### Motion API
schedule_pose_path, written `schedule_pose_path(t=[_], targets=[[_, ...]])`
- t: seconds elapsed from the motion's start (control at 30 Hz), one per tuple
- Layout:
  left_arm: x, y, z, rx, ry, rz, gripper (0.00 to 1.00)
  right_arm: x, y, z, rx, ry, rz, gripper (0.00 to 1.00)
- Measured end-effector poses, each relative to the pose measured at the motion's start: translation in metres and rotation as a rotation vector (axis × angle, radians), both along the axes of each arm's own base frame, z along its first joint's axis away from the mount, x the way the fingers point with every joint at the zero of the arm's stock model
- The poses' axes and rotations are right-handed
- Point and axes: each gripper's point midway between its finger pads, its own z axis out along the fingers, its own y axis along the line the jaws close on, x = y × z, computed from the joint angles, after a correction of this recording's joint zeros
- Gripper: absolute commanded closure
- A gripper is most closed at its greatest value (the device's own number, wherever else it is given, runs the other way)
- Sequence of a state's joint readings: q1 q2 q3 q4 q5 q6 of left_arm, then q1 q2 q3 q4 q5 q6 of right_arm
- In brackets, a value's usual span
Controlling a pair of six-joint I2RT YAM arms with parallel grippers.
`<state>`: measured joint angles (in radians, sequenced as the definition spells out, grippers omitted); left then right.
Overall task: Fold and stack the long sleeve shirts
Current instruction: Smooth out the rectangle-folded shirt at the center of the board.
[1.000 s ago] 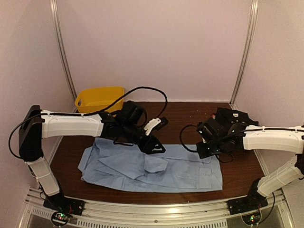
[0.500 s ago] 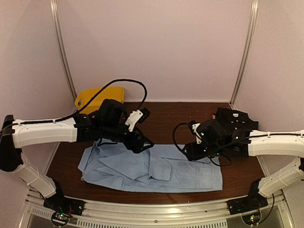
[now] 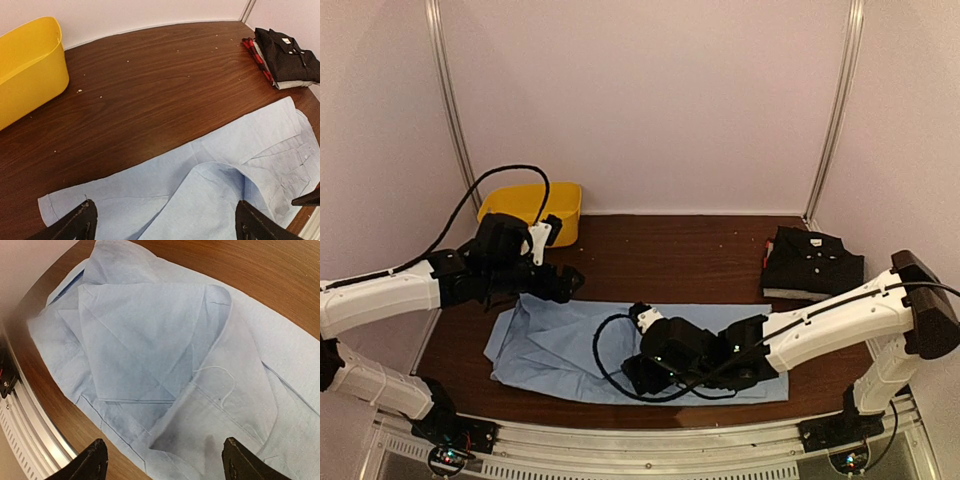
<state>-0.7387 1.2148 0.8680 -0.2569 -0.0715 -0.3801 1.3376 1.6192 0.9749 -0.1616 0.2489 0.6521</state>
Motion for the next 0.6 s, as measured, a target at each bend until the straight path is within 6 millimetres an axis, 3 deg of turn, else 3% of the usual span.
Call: schedule_pose_path(t=[0.13,0.23,0.6], targets=[[0.002,0.009,-0.009,0.006,0.021,0.030,0.02,-0.006,0.029,0.002,-0.015,-0.020,0.003,0.25],[0.001,0.009,-0.011,0.007,0.025,0.031,0.02,-0.007,0.038,0.000,-0.031,-0.022,-0.017,0.29],[0.001,0.010,-0.012,0.006,0.028,0.033,0.02,0.007,0.023,-0.030,-0.228,-0.050,-0.159,0.56]])
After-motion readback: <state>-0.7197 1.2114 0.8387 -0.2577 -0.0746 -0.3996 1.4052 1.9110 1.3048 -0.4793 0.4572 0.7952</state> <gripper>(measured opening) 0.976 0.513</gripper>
